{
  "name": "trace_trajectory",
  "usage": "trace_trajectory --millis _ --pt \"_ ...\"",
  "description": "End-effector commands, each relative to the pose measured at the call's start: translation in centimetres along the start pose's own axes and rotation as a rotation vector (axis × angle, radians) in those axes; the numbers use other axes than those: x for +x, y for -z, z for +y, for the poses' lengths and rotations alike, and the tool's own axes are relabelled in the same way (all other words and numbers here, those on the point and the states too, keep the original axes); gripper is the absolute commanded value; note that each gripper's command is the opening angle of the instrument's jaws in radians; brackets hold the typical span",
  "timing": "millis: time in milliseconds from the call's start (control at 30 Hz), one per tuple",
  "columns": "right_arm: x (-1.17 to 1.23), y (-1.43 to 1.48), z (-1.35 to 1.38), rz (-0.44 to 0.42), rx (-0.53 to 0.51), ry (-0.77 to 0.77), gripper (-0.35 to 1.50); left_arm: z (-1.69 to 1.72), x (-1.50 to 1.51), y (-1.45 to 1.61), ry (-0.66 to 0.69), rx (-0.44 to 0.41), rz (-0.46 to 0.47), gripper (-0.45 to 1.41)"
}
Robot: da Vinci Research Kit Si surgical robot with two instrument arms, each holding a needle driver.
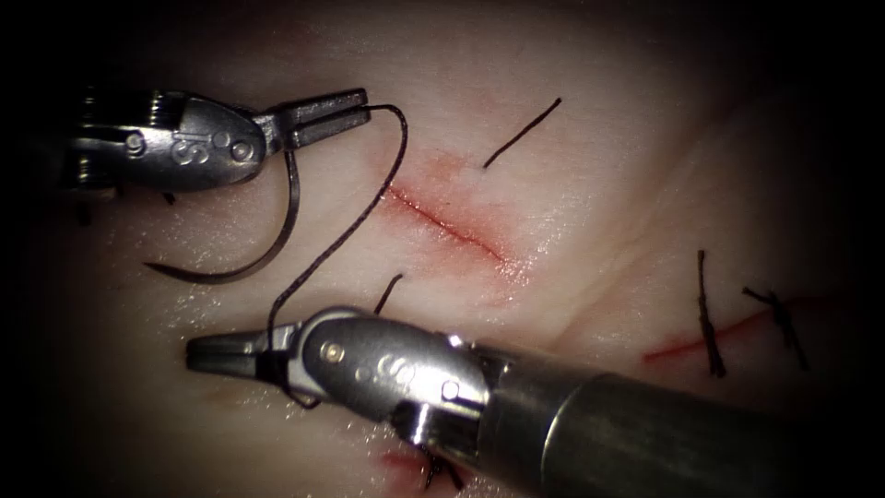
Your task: Wound Closure
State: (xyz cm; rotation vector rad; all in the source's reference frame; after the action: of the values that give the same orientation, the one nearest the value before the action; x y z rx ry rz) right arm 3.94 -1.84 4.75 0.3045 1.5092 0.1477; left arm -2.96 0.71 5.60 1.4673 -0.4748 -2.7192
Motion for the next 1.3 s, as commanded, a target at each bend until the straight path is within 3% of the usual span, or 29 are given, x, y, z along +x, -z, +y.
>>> trace_trajectory --millis 33,267,400,667,733,833,867,1033,1300 --pt "-0.01 -0.08 0.02 0.025 -0.010 0.005 -0.35 0.02 -0.02 -0.11 -0.007 -0.002 -0.003 -0.45" --pt "0.30 0.01 0.13 0.135 -0.099 0.035 -0.35 0.29 -0.19 -0.26 -0.030 0.008 -0.048 -0.45" --pt "0.54 0.29 0.23 0.170 -0.228 0.097 -0.35 0.39 -0.26 -0.16 -0.016 0.007 -0.057 -0.45" --pt "0.60 0.60 0.32 0.158 -0.418 0.114 -0.33 0.54 -0.25 -0.09 -0.012 0.010 -0.068 -0.45" --pt "0.61 0.61 0.36 0.139 -0.482 0.108 0.25 0.66 -0.20 -0.09 -0.014 0.015 -0.076 -0.45" --pt "0.60 0.62 0.39 0.102 -0.548 0.097 0.59 0.79 -0.15 -0.06 -0.010 0.018 -0.079 -0.45" --pt "0.58 0.63 0.42 0.073 -0.590 0.094 0.93 0.87 -0.11 -0.01 -0.003 0.017 -0.078 -0.45" --pt "0.52 0.71 0.47 -0.036 -0.620 0.096 0.96 0.96 -0.02 0.21 0.008 0.029 -0.067 -0.45" --pt "0.30 0.81 0.55 -0.170 -0.623 0.097 0.86 0.95 0.14 0.44 0.023 0.057 -0.056 -0.45"
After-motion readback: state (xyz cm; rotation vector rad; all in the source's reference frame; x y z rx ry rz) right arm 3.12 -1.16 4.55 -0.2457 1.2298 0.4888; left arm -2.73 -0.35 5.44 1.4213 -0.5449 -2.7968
